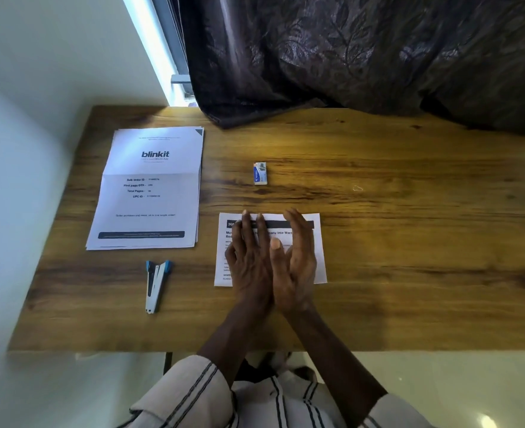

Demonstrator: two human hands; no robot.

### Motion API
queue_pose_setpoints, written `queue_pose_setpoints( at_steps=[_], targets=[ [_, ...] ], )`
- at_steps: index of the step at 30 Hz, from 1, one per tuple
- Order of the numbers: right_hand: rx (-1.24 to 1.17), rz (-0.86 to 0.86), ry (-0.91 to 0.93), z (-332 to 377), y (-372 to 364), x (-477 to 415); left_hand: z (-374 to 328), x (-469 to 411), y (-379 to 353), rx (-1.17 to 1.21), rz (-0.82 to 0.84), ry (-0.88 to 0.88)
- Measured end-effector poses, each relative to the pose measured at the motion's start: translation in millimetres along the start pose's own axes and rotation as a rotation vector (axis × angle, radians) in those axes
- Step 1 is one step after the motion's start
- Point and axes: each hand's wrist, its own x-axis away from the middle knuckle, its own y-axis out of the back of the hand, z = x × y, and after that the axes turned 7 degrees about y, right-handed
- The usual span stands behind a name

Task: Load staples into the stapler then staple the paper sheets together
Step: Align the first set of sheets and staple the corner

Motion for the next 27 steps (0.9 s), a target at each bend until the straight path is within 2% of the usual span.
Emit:
queue_pose_setpoints(
  at_steps=[2,5,8,10,13,15,17,22,27],
  targets=[
    [-0.036,0.049,-0.025,-8,-2,6,1,-1,-4,-0.009,-0.027,0.003],
    [-0.01,0.163,-0.054,-24,3,8,-1,-3,-4,-0.005,0.061,0.038],
    [0.129,0.349,0.019,-32,5,8,0,-2,1,0.003,0.118,0.05],
    [0.286,0.41,0.109,-36,6,8,-1,-2,6,0.006,0.15,0.057],
    [0.64,0.442,0.147,-50,21,7,-4,-3,8,-0.1,0.2,0.054],
    [0.909,0.451,0.073,-60,36,4,-7,-4,9,-0.09,0.153,0.049],
    [1.044,0.431,0.01,-65,45,1,-7,-3,9,-0.083,0.099,0.028],
    [1.076,0.419,-0.011,-61,45,2,0,-2,11,-0.158,0.074,-0.057],
    [1.077,0.385,-0.036,-61,46,4,28,-4,26,-0.265,0.0,-0.045]
  ],
)
